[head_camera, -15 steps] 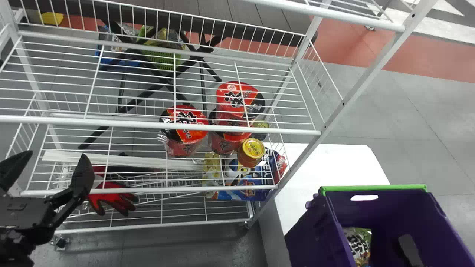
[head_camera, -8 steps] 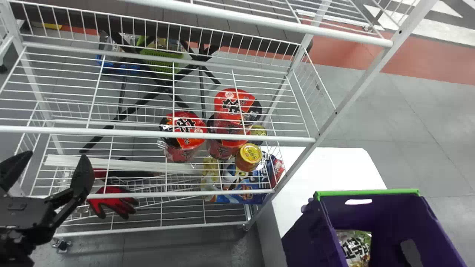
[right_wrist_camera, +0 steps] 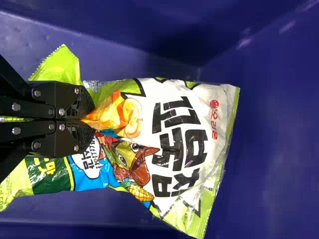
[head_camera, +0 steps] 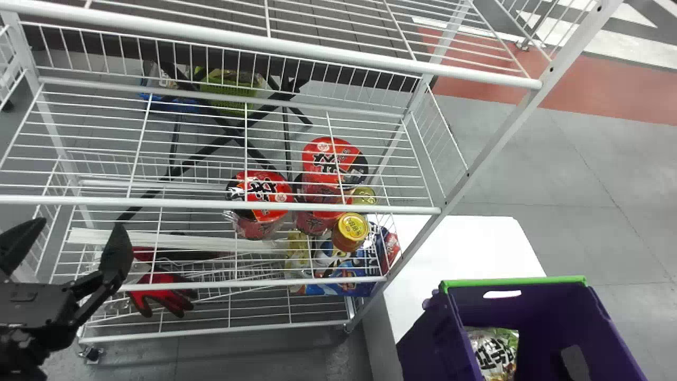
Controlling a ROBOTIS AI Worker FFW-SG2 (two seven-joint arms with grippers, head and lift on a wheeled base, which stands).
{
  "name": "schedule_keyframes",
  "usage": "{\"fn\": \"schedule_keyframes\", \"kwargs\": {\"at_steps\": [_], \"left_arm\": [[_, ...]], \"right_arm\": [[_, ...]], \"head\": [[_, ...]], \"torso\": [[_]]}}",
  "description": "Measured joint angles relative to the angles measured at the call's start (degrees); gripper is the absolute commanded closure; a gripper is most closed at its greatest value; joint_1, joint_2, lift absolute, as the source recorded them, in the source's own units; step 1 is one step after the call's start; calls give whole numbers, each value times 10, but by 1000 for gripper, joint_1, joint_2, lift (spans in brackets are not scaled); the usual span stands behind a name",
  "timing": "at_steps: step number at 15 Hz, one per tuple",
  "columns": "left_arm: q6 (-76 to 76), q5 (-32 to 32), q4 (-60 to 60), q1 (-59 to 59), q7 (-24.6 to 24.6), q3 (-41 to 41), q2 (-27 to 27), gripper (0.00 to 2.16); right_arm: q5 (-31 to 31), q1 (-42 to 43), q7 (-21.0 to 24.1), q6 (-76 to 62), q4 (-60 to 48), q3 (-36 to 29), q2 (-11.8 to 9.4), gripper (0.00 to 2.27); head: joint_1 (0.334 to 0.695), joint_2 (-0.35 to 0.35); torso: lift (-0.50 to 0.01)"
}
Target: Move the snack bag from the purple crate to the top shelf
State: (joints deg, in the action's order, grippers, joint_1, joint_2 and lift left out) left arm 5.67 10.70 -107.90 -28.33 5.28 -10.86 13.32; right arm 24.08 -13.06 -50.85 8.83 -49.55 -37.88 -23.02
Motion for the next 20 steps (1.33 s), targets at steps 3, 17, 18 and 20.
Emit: {"fn": "schedule_keyframes", "kwargs": {"at_steps": [3,17,18,20], "left_arm": [[0,0,-4,-5,-1,1,1,137],[-2,1,-67,-67,-5,27,7,137],[-3,2,-69,-69,-6,29,7,137],[-3,3,-72,-71,-7,31,6,137]], "right_arm": [[0,1,-1,3,0,0,-1,1956],[-6,-13,-47,51,-40,-30,2,1956],[-5,-15,-46,53,-42,-31,3,1956],[-6,-17,-45,51,-43,-33,4,1956]], "head": [[695,-350],[695,-350],[695,-350],[695,-350]], "torso": [[-324],[-268],[-264],[-256]]}}
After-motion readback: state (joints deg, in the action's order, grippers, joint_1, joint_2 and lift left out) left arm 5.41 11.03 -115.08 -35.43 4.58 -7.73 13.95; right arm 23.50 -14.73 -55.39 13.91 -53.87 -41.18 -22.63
